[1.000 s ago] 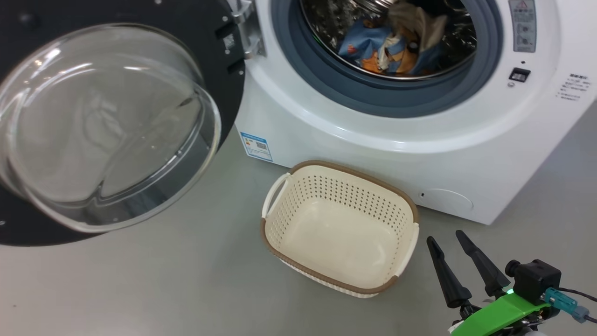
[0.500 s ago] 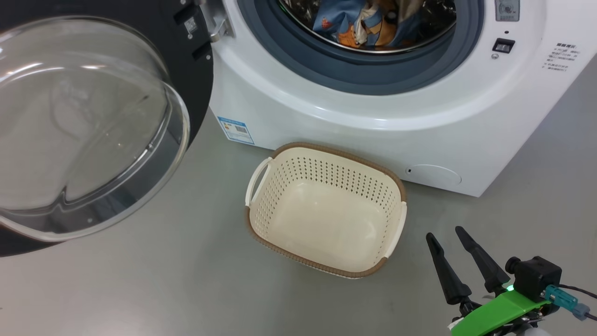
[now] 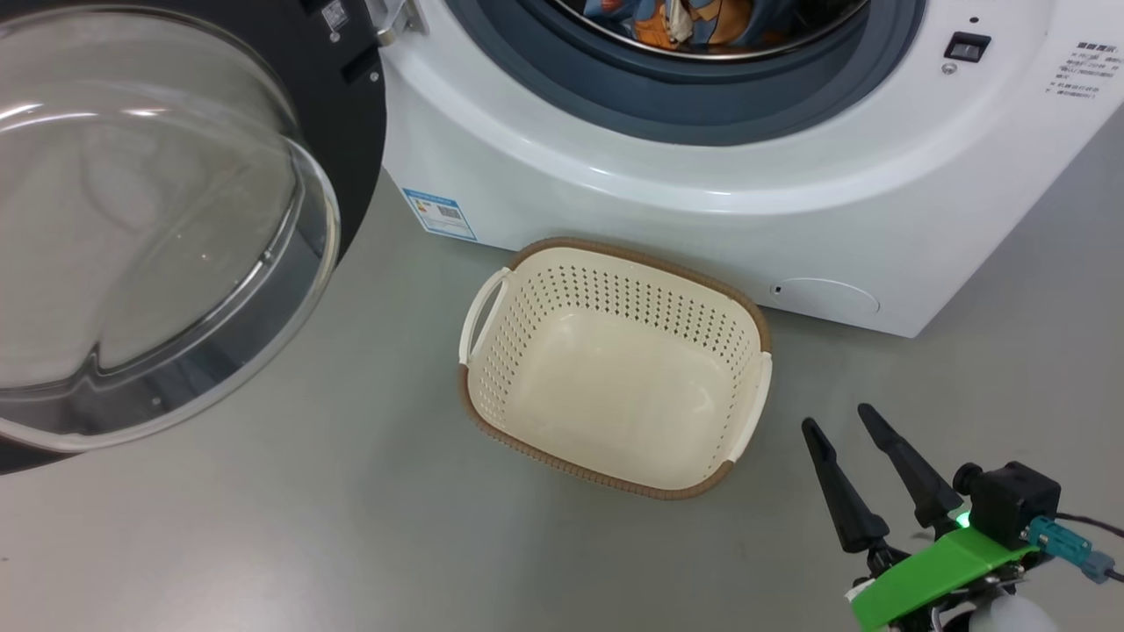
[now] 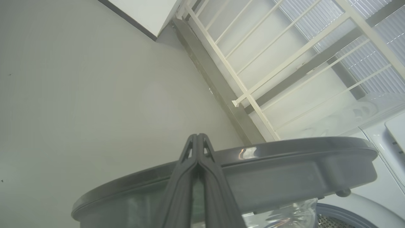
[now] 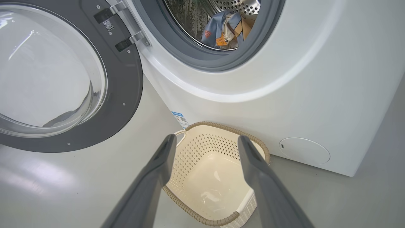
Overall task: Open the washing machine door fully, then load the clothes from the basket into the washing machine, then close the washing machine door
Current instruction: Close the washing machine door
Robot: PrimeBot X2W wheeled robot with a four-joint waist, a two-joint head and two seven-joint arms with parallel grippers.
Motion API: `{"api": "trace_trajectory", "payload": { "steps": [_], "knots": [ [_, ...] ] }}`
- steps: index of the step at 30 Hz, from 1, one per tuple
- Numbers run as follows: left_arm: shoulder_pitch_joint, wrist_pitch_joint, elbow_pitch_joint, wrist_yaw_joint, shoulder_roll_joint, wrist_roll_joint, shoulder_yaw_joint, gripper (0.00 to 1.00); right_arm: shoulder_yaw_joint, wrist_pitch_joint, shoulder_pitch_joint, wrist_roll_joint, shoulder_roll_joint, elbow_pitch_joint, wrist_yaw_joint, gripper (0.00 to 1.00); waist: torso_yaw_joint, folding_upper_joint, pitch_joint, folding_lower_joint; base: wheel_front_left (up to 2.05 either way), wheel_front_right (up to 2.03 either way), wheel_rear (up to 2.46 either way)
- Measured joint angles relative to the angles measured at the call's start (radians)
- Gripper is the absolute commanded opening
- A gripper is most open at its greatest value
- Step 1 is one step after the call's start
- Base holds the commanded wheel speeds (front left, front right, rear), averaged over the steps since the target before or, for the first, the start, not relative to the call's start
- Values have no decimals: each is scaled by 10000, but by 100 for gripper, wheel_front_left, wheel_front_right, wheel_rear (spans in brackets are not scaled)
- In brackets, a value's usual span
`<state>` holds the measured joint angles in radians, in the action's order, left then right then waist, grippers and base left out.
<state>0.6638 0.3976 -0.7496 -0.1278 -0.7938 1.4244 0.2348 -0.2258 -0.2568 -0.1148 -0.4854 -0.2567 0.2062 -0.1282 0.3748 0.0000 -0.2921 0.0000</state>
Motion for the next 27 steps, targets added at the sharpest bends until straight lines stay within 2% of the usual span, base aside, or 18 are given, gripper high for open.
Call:
{"api": "trace_trajectory", "payload": {
  "steps": [14,27],
  "knots": [
    [-1,-213,-4,2,-25,219,-247,0,-63,0,-287,0,-38,-48,0,100,-184,0,-195,0,0,0,0],
    [-35,1620,4,4,-412,884,-612,0,50,0,-284,2,59,-17,0,100,-170,0,113,0,0,0,0]
  ]
}}
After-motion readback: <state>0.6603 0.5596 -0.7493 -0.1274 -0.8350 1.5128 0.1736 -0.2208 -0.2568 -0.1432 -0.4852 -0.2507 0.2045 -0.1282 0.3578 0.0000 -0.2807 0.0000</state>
